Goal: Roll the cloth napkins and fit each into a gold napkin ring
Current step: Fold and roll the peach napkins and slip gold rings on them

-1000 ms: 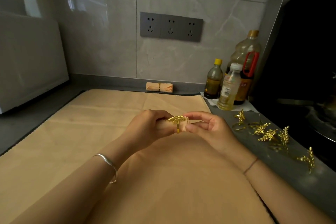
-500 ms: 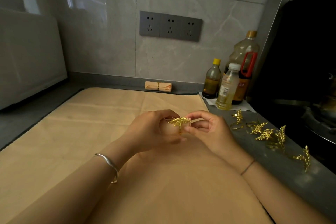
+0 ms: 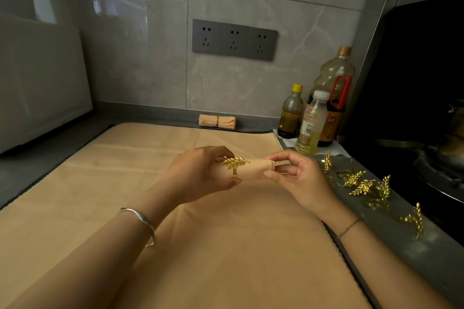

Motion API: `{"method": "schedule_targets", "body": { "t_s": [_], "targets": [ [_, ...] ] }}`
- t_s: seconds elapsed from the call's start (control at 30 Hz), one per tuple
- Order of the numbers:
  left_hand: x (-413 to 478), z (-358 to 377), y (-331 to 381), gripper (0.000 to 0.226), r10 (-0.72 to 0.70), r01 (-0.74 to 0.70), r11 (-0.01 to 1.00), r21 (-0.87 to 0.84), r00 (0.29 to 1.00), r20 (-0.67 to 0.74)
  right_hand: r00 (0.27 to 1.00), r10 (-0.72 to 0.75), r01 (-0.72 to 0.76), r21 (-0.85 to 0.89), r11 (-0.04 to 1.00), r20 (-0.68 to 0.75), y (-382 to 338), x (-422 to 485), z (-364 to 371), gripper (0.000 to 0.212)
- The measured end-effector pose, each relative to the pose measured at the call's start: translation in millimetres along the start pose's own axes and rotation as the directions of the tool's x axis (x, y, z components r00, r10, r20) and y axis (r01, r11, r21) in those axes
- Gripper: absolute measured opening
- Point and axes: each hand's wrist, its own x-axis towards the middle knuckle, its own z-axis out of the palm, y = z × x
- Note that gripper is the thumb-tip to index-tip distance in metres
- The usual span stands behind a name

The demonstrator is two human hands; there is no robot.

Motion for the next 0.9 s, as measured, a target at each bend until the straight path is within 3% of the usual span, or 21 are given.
{"method": "schedule_targets", "body": {
  "t_s": [0.1, 0.23, 0.33, 0.47, 0.57, 0.67, 0.9],
  "targets": [
    [-1, 4, -1, 0.052, 0.008, -0.008, 1.0, -0.023, 1.0, 0.004, 1.0, 0.02, -0.02, 0.002, 1.0, 0.015, 3, 0, -4, 0.028],
    [0, 9, -13, 0.06, 0.025, -0.008, 0.984, -0.178, 0.996, 0.091, 0.997, 0.066, -0.065, -0.019, 0.998, 0.045, 9, 1, -11, 0.028],
    [0, 10, -24, 0.058, 0.007, 0.019, 0.987, -0.158, 0.987, 0.16, 0.975, 0.143, -0.129, -0.088, 0.988, 0.168, 14, 1, -16, 0.032],
    [0, 16, -26, 0.052, 0.011, 0.014, 0.99, -0.139, 0.985, 0.174, 0.972, 0.059, 0.021, -0.332, 0.943, 0.229, 21, 0, -5, 0.046],
    [3, 21, -24, 0.051, 0.027, -0.006, 0.991, -0.135, 0.987, 0.159, 0.973, -0.032, 0.127, -0.412, 0.902, 0.23, 18, 6, 12, 0.052],
    [3, 23, -26, 0.049, 0.039, -0.017, 0.99, -0.142, 0.988, 0.149, 0.97, -0.026, 0.146, -0.492, 0.858, 0.243, 16, 10, 25, 0.05],
    [3, 24, -28, 0.046, 0.052, -0.028, 0.986, -0.164, 0.989, 0.142, 0.977, -0.009, 0.102, -0.434, 0.895, 0.212, 18, 10, 24, 0.036]
  ]
}}
